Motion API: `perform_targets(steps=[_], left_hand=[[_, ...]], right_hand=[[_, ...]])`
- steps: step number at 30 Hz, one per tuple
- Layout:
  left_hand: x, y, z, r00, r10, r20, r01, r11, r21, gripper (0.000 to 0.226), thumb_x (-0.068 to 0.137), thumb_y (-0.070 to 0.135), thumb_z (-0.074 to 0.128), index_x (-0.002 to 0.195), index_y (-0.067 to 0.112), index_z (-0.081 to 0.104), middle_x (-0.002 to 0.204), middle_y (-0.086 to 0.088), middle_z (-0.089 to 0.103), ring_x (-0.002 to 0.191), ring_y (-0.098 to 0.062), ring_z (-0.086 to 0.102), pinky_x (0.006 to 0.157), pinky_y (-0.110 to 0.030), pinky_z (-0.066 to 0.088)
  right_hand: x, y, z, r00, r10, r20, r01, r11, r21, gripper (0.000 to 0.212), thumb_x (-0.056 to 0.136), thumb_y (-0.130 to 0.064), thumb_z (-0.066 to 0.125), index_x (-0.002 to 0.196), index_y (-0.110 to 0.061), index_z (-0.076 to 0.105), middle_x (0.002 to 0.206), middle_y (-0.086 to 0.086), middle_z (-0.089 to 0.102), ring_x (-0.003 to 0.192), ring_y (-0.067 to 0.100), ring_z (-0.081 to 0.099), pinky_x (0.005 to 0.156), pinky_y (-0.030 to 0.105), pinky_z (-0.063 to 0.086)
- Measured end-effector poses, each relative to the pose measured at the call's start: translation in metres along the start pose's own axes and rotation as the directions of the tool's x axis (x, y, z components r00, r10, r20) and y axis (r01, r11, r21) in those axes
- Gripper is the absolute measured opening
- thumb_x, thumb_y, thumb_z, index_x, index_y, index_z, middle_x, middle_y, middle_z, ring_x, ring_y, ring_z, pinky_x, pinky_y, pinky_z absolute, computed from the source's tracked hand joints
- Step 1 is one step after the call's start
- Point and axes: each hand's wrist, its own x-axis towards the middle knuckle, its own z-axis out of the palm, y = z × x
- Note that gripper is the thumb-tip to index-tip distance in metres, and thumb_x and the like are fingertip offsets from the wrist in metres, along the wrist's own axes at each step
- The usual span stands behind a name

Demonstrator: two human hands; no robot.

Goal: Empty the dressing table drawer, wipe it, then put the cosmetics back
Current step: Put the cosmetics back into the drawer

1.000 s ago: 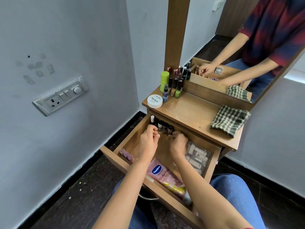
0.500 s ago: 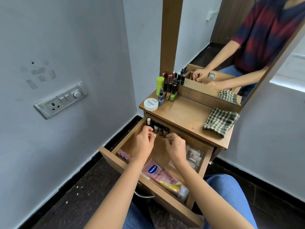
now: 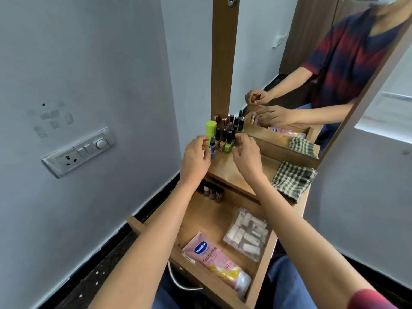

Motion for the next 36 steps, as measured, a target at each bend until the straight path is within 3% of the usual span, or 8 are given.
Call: perform_targets(steps=[4,9,17,22,27,36], left_hand=[[0.048,0.006,0.01,0.998,0.028,0.051,-0.033,0.995,0.09,0.033,0.094,0.005,0.048,0.125,0.012,0.058,0.116,-0.007,0.064,0.11,-0.024,0.056,0.094,-0.041,0.05],[0.087,0.018,0.018,0.986,0.087,0.141,-0.12,0.962,0.245,0.033,0.096,0.01,0.044,0.125,0.011,0.061,0.114,-0.013,0.066,0.108,-0.033,0.053,0.091,-0.042,0.048],[0.106,0.025,0.038,0.944,-0.038,0.328,-0.138,0.856,0.498,0.021,0.093,0.015,0.052,0.108,0.008,0.065,0.106,-0.014,0.064,0.104,-0.031,0.054,0.086,-0.041,0.046],[0.11,0.026,0.043,0.949,-0.078,0.307,-0.099,0.847,0.522,0.021,0.087,0.005,0.058,0.107,0.006,0.065,0.104,-0.015,0.063,0.099,-0.032,0.059,0.083,-0.039,0.05],[0.111,0.025,0.046,0.952,-0.117,0.284,-0.035,0.877,0.479,0.027,0.087,-0.007,0.054,0.111,0.002,0.063,0.104,-0.017,0.061,0.091,-0.033,0.063,0.079,-0.038,0.055],[0.109,0.028,0.045,0.95,-0.1,0.295,-0.043,0.897,0.44,0.019,0.091,-0.002,0.056,0.108,0.003,0.061,0.102,-0.015,0.059,0.089,-0.03,0.064,0.068,-0.03,0.046]], right_hand=[[0.029,0.005,0.003,0.998,0.019,0.064,-0.018,1.0,-0.012,0.042,0.091,-0.006,0.053,0.131,-0.017,0.052,0.121,0.008,0.054,0.106,0.023,0.055,0.092,0.034,0.044],[0.043,0.009,0.015,0.996,-0.004,0.085,0.002,1.0,0.015,0.039,0.089,-0.011,0.061,0.127,-0.015,0.055,0.117,0.006,0.056,0.106,0.024,0.058,0.094,0.041,0.05],[0.049,0.017,0.015,1.0,-0.003,0.011,0.002,0.998,0.068,0.013,0.087,-0.013,0.064,0.098,-0.017,0.056,0.087,0.001,0.063,0.076,0.019,0.06,0.072,0.045,0.054],[0.039,0.021,-0.009,1.0,-0.002,0.009,0.002,1.0,0.0,0.01,0.086,-0.019,0.062,0.095,-0.018,0.058,0.075,-0.002,0.06,0.068,0.015,0.056,0.065,0.039,0.053],[0.032,0.028,-0.025,0.997,0.013,0.082,-0.007,0.998,-0.068,0.01,0.085,-0.02,0.063,0.093,-0.016,0.059,0.074,-0.001,0.059,0.07,0.018,0.057,0.067,0.04,0.054],[0.021,0.03,-0.022,0.998,0.046,0.046,-0.046,0.999,-0.001,0.011,0.087,-0.024,0.064,0.09,-0.022,0.054,0.076,-0.003,0.061,0.071,0.015,0.058,0.068,0.042,0.054]])
